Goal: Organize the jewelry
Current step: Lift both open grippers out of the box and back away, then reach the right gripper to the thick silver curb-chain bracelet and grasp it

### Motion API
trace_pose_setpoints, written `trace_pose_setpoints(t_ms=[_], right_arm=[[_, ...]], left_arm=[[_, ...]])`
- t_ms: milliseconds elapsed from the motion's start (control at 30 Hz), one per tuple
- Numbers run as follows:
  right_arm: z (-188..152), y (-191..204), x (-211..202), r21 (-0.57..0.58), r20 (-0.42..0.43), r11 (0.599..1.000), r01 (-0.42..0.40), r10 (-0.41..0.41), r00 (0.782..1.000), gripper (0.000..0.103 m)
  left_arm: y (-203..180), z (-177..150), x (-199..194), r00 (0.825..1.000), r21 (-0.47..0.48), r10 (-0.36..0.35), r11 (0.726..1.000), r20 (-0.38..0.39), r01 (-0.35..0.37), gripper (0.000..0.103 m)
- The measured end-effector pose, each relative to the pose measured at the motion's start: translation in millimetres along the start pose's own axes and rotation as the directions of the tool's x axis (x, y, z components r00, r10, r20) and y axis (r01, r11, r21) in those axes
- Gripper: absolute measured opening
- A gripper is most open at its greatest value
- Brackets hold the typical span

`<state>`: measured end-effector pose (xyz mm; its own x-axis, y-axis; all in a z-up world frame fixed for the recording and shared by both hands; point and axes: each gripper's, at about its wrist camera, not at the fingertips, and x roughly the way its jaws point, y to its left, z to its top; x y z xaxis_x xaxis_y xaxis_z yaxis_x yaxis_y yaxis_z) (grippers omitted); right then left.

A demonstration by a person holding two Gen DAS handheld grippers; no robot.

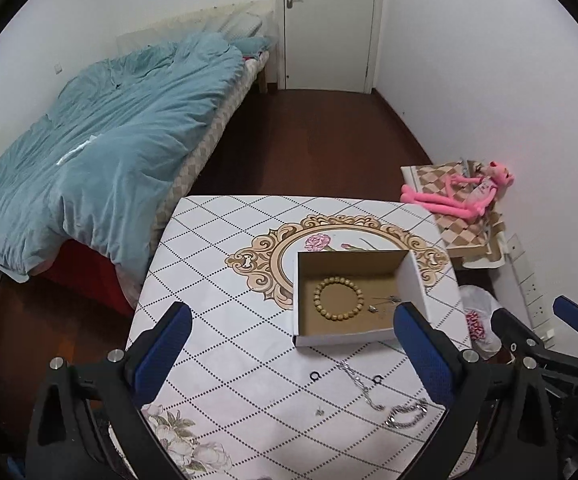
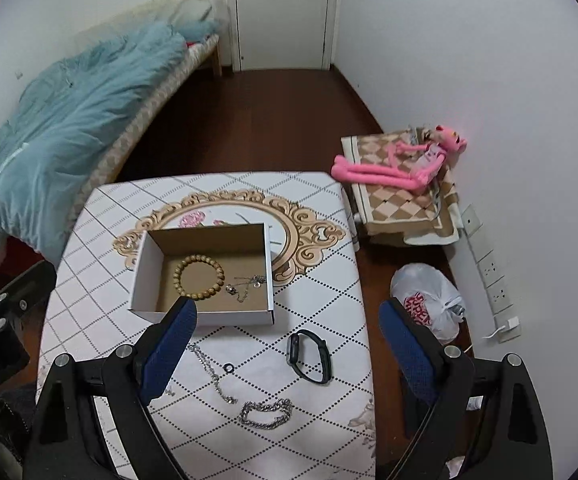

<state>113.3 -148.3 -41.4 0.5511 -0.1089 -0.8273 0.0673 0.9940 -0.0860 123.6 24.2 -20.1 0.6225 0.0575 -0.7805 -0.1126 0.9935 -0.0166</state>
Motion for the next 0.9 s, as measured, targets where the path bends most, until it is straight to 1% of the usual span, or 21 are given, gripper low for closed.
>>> trace_pose_setpoints(t_ms=[100, 233, 333, 433, 567, 667, 700, 800, 900], right_arm=[[-6.6, -3.0, -16.6, 0.007, 0.029, 1.000, 0.002, -0.003, 1.000, 0.094], [-12.3, -6.9, -30.2, 0.018, 0.048, 1.000, -0.005, 0.004, 0.999, 0.094], [-20.0, -8.6, -36.7, 0.027, 0.044, 0.999, -0.024, 0.023, 0.999, 0.094], [-31.6, -11.4, -33.6, 0.041, 0.020, 0.998, -0.038, 0.037, 0.999, 0.094], [-53.8, -21.0, -14.9, 0.076, -0.046, 0.997, -0.033, 0.037, 0.998, 0.094], [-75.5, -30.3, 11.4, 0.103, -0.115, 0.994, -0.025, 0.036, 0.993, 0.094], [-85.0, -33.3, 24.7, 0.116, -0.151, 0.993, -0.025, 0.043, 0.988, 0.094], [-109.3, -38.8, 60.7, 0.149, -0.223, 0.988, -0.034, 0.067, 0.972, 0.094], [-131.0, -39.8, 92.8, 0.166, -0.272, 0.985, -0.035, 0.080, 0.959, 0.091]], left_arm=[[0.7, -8.0, -14.6, 1.000, 0.003, 0.000, 1.000, 0.015, 0.000, 0.103], [0.3, -17.3, -26.3, 1.000, 0.007, -0.004, 1.000, 0.025, 0.004, 0.103], [-0.1, -25.7, -29.1, 1.000, -0.004, -0.012, 1.000, 0.020, 0.012, 0.103], [0.5, -34.8, -24.8, 1.000, -0.016, -0.009, 1.000, 0.000, 0.009, 0.103], [0.0, -51.7, -10.4, 0.999, -0.014, -0.007, 1.000, -0.034, 0.007, 0.103], [0.5, -68.0, 6.2, 0.998, -0.007, 0.011, 1.000, -0.067, -0.012, 0.103], [0.5, -74.5, 13.4, 0.996, -0.006, 0.014, 1.000, -0.084, -0.015, 0.103], [1.3, -93.2, 36.3, 0.991, 0.001, 0.035, 0.999, -0.133, -0.035, 0.103], [4.2, -112.8, 60.5, 0.980, 0.005, 0.056, 0.998, -0.188, -0.056, 0.103]])
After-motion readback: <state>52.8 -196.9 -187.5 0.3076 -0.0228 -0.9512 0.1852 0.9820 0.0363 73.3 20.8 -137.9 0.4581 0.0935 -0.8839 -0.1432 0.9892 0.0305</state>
